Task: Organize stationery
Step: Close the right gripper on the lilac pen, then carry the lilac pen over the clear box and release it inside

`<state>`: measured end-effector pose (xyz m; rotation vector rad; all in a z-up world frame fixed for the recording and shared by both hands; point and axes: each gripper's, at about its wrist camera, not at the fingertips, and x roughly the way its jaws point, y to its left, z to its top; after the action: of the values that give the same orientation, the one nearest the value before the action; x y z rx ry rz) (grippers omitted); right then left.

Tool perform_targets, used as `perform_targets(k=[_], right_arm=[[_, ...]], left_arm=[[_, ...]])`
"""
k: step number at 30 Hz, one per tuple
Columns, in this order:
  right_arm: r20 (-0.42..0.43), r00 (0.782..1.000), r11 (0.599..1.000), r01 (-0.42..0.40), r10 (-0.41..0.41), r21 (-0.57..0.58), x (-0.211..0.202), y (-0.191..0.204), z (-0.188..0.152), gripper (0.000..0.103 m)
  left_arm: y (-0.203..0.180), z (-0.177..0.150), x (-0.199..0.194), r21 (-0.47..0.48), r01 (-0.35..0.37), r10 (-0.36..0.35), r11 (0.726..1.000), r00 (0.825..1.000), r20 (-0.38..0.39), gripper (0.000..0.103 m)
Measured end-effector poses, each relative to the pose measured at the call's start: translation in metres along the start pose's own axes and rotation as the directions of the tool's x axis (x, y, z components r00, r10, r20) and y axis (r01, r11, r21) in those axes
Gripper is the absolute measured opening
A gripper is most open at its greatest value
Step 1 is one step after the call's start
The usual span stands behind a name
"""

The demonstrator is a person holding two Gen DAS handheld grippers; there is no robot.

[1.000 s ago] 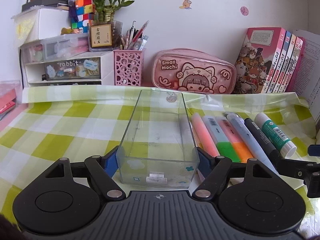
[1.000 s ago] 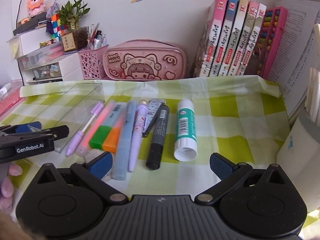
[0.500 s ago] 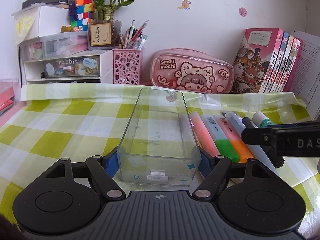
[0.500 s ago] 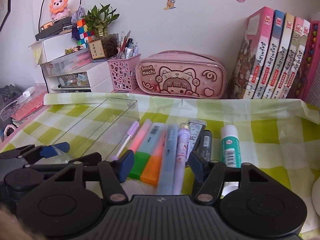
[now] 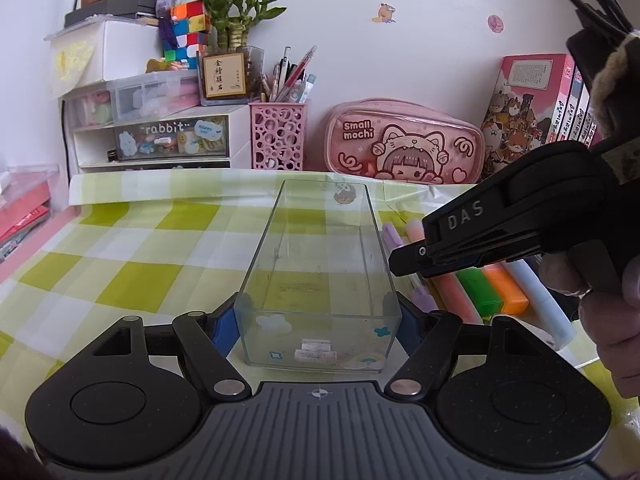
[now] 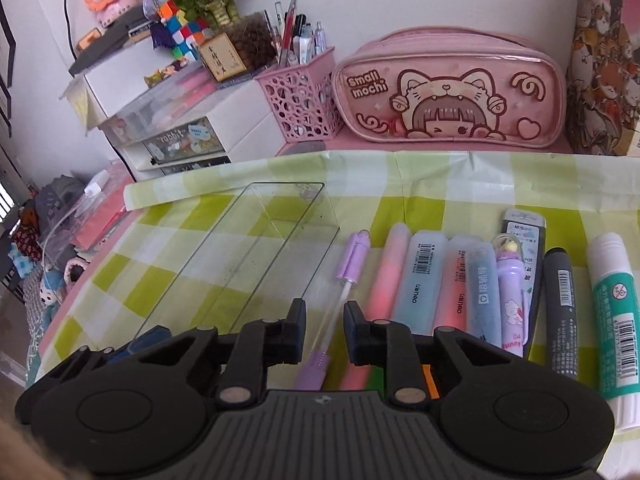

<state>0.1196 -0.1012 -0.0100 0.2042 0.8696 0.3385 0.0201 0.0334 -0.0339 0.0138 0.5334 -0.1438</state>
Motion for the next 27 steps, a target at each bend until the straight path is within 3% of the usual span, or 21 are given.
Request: perform_targets(k=[7, 19, 27], right_arm=[[-0.009, 0.998, 0.997, 0.055, -0.055, -0.062, 0.005, 0.008, 0.001, 0.019], [-0.016, 1.000, 0.999, 0.027, -0.026, 0.038, -0.006, -0.005, 0.009, 0.018], [0.030, 0.999, 0.998, 0.011, -0.013, 0.068, -0.028, -0.004, 0.021, 0.017]], left_arm=[[0.001, -0.001, -0.001, -0.003, 0.000, 0.000, 1.000, 1.000, 0.004, 0.073], [0.001, -0.001, -0.001, -0.005, 0.001, -0.001, 1.000, 1.000, 0.004, 0.074], [0.000, -0.001, -0.001, -0.004, 0.003, -0.003, 1.000, 1.000, 0.004, 0.074]])
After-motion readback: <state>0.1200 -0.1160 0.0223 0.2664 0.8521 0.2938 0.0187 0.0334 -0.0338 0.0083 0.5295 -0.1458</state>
